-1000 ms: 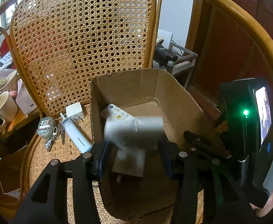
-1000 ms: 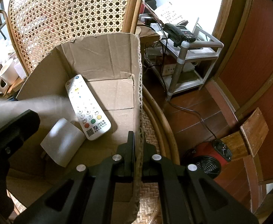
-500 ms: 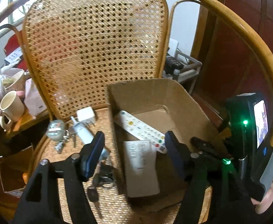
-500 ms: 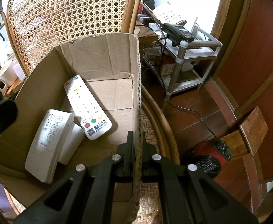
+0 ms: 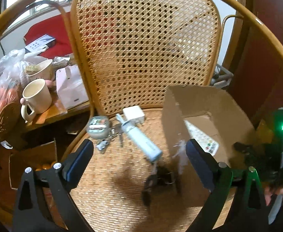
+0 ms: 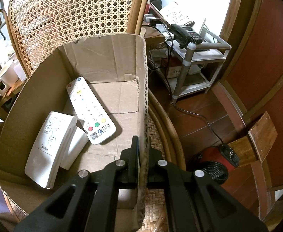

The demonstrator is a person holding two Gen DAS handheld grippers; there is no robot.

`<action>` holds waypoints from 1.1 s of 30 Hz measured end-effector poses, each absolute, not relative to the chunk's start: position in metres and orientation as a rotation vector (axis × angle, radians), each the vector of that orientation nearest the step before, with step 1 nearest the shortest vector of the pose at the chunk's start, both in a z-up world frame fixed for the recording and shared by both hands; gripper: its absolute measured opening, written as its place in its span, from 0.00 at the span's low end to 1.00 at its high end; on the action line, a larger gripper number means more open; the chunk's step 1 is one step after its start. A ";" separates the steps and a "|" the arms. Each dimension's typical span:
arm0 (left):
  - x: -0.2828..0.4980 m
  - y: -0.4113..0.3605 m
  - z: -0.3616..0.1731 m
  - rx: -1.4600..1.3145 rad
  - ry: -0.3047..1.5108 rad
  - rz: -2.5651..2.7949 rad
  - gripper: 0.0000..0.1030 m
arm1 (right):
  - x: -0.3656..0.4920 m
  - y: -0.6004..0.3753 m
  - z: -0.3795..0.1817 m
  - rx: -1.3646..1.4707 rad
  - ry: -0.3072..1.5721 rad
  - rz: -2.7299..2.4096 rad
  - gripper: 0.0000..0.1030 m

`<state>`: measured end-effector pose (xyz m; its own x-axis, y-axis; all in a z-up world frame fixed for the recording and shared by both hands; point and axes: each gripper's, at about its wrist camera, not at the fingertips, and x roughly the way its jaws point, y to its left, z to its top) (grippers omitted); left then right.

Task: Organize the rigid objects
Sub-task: 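Move the left tool back to the seat toward the black car key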

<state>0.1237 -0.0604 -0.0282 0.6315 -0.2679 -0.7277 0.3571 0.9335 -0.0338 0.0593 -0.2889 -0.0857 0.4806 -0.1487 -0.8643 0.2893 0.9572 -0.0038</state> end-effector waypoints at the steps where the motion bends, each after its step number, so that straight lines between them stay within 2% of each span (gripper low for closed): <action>1: 0.127 -0.057 -0.032 0.128 0.826 -0.356 0.93 | 0.059 -0.289 -0.086 0.150 1.037 -0.269 0.05; 14: 0.147 -0.035 -0.078 0.134 1.030 -0.351 0.93 | 0.060 -0.287 -0.086 0.144 1.039 -0.268 0.05; 33: 0.153 -0.063 -0.128 0.240 1.198 -0.415 0.94 | 0.062 -0.287 -0.086 0.149 1.041 -0.269 0.05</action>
